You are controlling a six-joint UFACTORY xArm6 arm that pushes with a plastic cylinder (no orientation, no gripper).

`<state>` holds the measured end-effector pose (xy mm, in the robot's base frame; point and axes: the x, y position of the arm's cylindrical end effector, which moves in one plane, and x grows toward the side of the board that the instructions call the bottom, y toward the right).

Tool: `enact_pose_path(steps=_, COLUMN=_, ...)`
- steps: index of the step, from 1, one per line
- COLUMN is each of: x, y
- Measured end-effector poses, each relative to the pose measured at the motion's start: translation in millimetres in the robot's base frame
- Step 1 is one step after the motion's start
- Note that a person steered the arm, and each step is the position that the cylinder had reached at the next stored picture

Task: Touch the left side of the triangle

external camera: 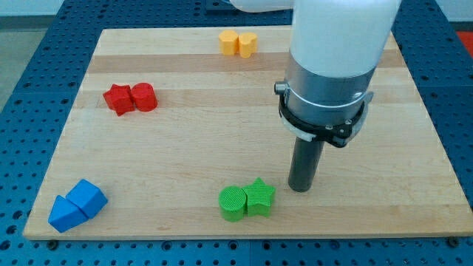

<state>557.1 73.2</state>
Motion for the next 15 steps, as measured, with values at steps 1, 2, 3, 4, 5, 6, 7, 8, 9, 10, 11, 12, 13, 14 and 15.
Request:
enact_pose_path(steps=1, x=-11.3, y=-4.2)
enact_pose_path(steps=2, x=-51.8, y=-38.1)
enact_pose_path(steps=3, x=-73.2, y=-77.9)
enact_pose_path(steps=4, x=-73.2, y=-116.6)
enact_pose_path(steps=5, x=-73.2, y=-159.8)
enact_pose_path(steps=6, x=-73.2, y=-208.4)
enact_pose_path(steps=7, x=-72.9, y=-254.8)
enact_pose_path(steps=8, x=-72.9, y=-306.7)
enact_pose_path(steps=9, x=-69.8, y=-363.1)
enact_pose_path(steps=10, x=-68.3, y=-377.8)
enact_pose_path(steps=11, x=-56.0, y=-377.9)
enact_pose_path(steps=12, x=-18.3, y=-377.0)
enact_pose_path(steps=13, x=18.5, y=-377.4)
enact_pose_path(steps=14, x=59.9, y=-375.9)
enact_pose_path(steps=15, x=59.9, y=-375.9)
